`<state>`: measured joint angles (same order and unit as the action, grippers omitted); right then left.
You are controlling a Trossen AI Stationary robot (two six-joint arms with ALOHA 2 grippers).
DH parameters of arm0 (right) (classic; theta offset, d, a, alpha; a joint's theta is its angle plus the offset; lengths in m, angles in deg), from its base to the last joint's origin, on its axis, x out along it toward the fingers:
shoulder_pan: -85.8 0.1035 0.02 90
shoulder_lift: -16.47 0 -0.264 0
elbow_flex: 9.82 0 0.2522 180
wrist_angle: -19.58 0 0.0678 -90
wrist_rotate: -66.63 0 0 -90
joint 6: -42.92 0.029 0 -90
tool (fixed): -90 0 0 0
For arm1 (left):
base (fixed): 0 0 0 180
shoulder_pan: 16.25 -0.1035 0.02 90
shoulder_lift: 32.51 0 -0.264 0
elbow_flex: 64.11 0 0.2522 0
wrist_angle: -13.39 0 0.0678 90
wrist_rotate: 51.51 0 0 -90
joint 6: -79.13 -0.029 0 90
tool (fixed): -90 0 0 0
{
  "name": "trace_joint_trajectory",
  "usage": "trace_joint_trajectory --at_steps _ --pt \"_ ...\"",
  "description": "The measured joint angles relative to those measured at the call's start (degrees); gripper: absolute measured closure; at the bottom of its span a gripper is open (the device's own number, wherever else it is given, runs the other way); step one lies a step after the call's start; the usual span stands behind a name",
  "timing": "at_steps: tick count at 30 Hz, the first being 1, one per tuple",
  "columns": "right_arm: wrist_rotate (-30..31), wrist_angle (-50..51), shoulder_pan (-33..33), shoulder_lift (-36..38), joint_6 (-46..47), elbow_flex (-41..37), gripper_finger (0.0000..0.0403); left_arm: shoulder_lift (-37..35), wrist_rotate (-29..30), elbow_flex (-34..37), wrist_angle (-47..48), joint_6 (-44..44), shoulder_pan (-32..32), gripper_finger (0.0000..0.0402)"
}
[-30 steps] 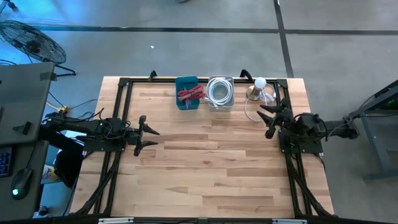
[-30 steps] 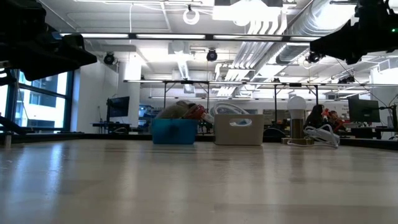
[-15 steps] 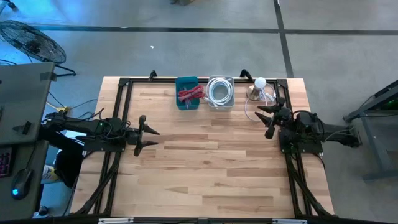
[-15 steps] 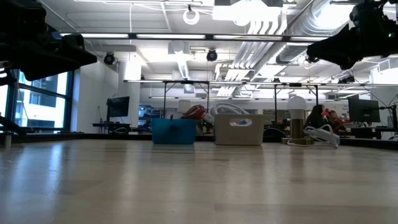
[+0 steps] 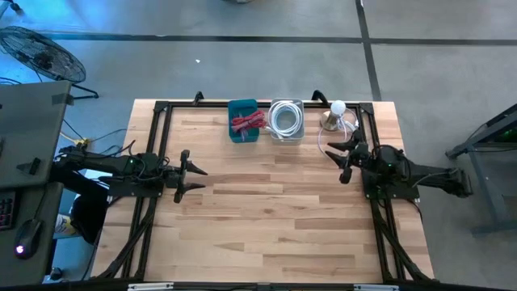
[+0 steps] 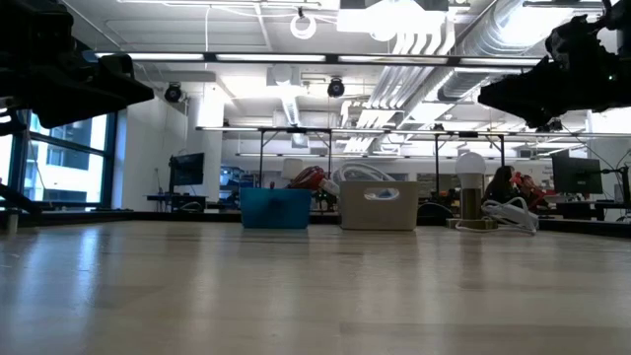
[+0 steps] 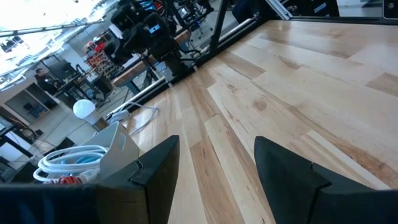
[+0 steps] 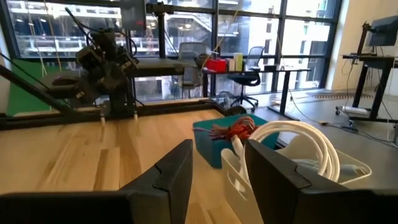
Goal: Pick & Place USB Port
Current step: Return to Home Position
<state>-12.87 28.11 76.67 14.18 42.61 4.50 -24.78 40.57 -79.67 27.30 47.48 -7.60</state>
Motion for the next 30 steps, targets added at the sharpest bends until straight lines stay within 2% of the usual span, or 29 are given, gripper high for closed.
trace_joint_trajectory --at_steps 30 --pt "0.86 2.29 0.04 -0.35 -2.16 0.04 0.0263 0.00 0.00 0.00 0.00 0.00 -0.01 0.0199"
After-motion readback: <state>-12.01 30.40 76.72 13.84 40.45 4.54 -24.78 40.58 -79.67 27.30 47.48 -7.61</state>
